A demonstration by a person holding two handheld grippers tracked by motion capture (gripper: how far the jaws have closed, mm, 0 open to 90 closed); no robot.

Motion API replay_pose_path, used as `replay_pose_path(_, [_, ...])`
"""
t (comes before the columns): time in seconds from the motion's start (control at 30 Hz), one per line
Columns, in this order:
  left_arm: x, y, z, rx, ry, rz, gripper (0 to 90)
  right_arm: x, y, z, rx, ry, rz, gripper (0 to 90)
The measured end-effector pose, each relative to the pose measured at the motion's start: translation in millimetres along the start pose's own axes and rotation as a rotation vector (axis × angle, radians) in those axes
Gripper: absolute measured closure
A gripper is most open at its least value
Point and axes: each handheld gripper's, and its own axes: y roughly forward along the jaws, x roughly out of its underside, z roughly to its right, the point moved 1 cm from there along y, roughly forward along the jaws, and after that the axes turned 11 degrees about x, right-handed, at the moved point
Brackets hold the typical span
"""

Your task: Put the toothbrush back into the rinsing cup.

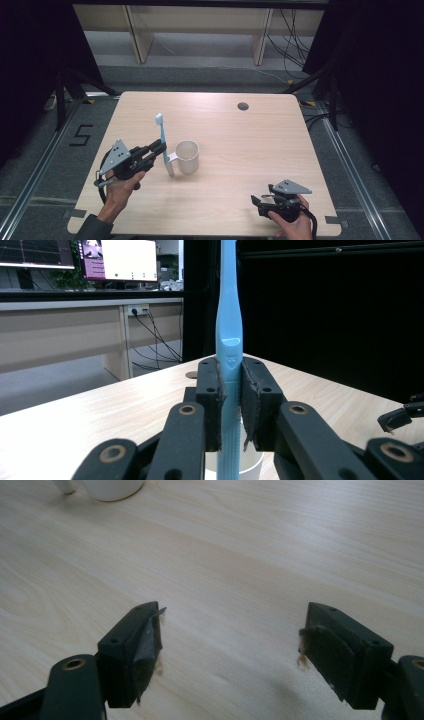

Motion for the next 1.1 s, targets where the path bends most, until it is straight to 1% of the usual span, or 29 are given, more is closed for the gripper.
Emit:
replay_pose_path(0.07, [1.1,0.8,-0.7,-0.003,0.001,0.0,78.4,-0.7,-1.4,0.5,-0.004,-0.005,0.001,24.3])
replay_pose_path(0.1, [2.2,1.8,-1.9,0.001,0.001,0.012,78.4,-0.1,-1.2,0.0,-0.005,-0.001,-0.002,24.3])
replay_pose_path(0.2, [2.7,2.5,-3.1,-0.007,0.007,0.011,78.4,0.1,-1.4,-0.8,-0.011,0.011,-0.008,24.3])
replay_pose_path(0.23, [3.6,3.3,-4.2,-0.01,0.011,0.015,78.4,-0.8,-0.8,1.7,0.0,-0.022,0.01,24.3])
replay_pose_path(0.33, [6.0,3.7,-6.3,-0.016,0.009,0.007,78.4,-0.1,-0.1,1.1,0.003,-0.022,0.008,24.2])
replay_pose_path(0.37, [8.6,3.9,-7.3,-0.015,0.005,0.016,78.4,-0.8,-0.9,1.5,-0.001,-0.019,0.009,24.3])
replay_pose_path(0.47, [12.6,4.5,-9.1,-0.021,0.011,0.018,78.4,-0.1,-0.1,1.5,0.0,-0.028,0.006,24.2])
replay_pose_path(0.5, [13.8,4.9,-9.9,-0.024,0.015,0.019,78.4,0.1,-0.6,-0.3,-0.009,-0.004,-0.002,24.2])
replay_pose_path(0.53, [13.8,4.9,-9.9,-0.024,0.015,0.019,78.4,0.1,-0.6,-0.3,-0.009,-0.004,-0.002,24.2])
replay_pose_path(0.57, [15.8,5.3,-11.5,-0.023,0.019,0.018,78.4,-0.6,-0.1,1.2,0.0,-0.022,0.017,24.3])
replay_pose_path(0.63, [16.9,5.3,-12.0,-0.026,0.024,0.02,78.4,-0.2,-0.2,1.6,-0.001,-0.027,0.008,24.3])
replay_pose_path(0.7, [18.1,4.9,-12.8,-0.025,0.024,0.022,78.4,-0.1,-0.1,0.9,0.003,-0.018,0.006,24.3])
replay_pose_path(0.73, [19.3,4.6,-12.8,-0.024,0.025,0.029,78.4,-0.3,-1.1,-0.7,-0.012,0.008,-0.008,24.2])
replay_pose_path(0.77, [19.3,4.6,-12.8,-0.024,0.025,0.029,78.4,-0.3,-1.1,-0.7,-0.012,0.008,-0.008,24.2])
replay_pose_path(0.8, [20.2,4.7,-13.0,-0.022,0.032,0.027,78.4,-0.2,0.6,1.5,-0.013,-0.024,0.006,24.2])
replay_pose_path(0.83, [22.0,4.7,-12.9,-0.022,0.039,0.031,78.4,-0.3,-0.4,1.7,-0.001,-0.026,0.006,24.2])
replay_pose_path(0.87, [23.4,4.7,-12.8,-0.017,0.037,0.03,78.4,-0.4,-0.6,1.7,-0.002,-0.024,0.006,24.3])
replay_pose_path(0.9, [24.5,4.6,-12.6,-0.018,0.044,0.031,78.4,-0.7,-0.8,1.5,-0.002,-0.02,0.007,24.3])
replay_pose_path(0.97, [25.8,4.5,-12.2,-0.02,0.046,0.026,78.4,-0.3,-0.1,1.5,0.0,-0.025,0.008,24.2])
replay_pose_path(1.0, [27.0,4.5,-12.1,-0.022,0.05,0.02,78.3,-0.1,0.2,1.2,-0.011,-0.02,0.002,24.2])
replay_pose_path(1.03, [29.8,4.8,-12.7,-0.02,0.051,0.028,78.3,-0.2,0.5,1.8,-0.012,-0.024,0.007,24.2])
replay_pose_path(1.07, [31.4,4.3,-12.9,-0.021,0.049,0.02,78.4,-0.6,1.1,1.5,-0.007,-0.02,0.01,24.2])
replay_pose_path(1.1, [33.7,4.3,-13.2,-0.018,0.049,0.016,78.3,-0.5,0.2,1.4,-0.013,-0.023,0.008,24.2])
